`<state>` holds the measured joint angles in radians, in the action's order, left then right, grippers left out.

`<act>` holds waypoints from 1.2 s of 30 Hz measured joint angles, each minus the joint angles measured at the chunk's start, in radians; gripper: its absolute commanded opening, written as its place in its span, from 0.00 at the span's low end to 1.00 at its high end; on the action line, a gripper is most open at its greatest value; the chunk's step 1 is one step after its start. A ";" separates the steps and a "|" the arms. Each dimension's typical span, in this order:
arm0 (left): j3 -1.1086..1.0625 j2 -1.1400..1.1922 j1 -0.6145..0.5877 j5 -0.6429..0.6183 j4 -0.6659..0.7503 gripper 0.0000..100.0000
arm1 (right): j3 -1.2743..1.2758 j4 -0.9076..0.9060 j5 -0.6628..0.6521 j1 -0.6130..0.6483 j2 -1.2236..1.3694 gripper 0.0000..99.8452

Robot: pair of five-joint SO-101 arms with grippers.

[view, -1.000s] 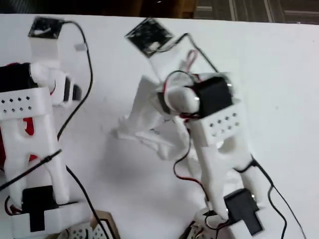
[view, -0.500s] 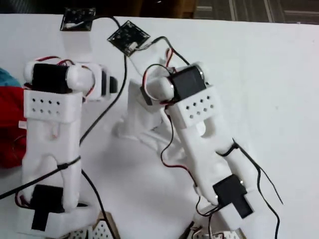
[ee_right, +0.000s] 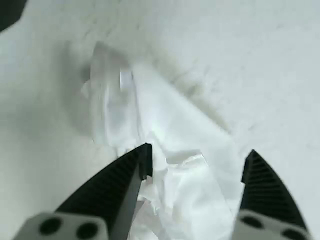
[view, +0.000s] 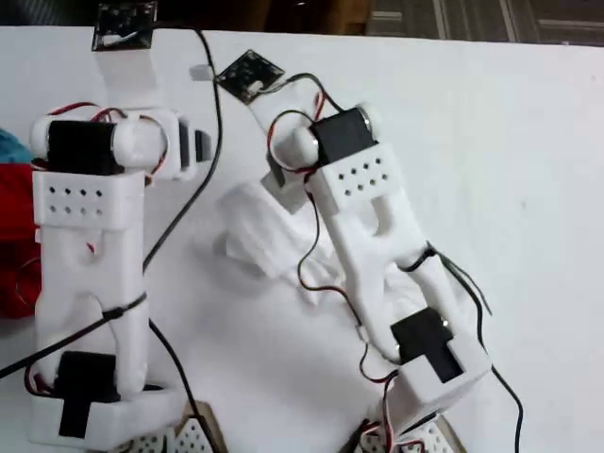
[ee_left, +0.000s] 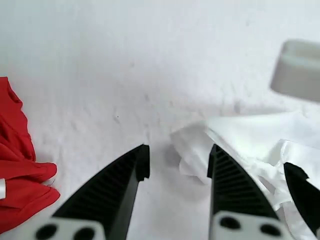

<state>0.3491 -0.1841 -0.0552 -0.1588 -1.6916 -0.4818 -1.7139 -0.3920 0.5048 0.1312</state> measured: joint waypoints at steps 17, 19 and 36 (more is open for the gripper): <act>0.040 0.548 0.058 0.026 0.055 0.21 | 0.094 -0.034 -0.046 -0.410 -0.196 0.32; 0.084 0.628 0.068 0.002 0.055 0.21 | 0.130 -0.034 -0.046 -0.439 -0.204 0.32; 0.508 1.123 0.078 -0.066 -0.075 0.02 | 0.167 -0.034 -0.046 -0.457 -0.213 0.32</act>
<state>0.8569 0.9390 0.0230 -0.2248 -1.7668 -0.3145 -1.7476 -0.4381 0.0476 -0.0821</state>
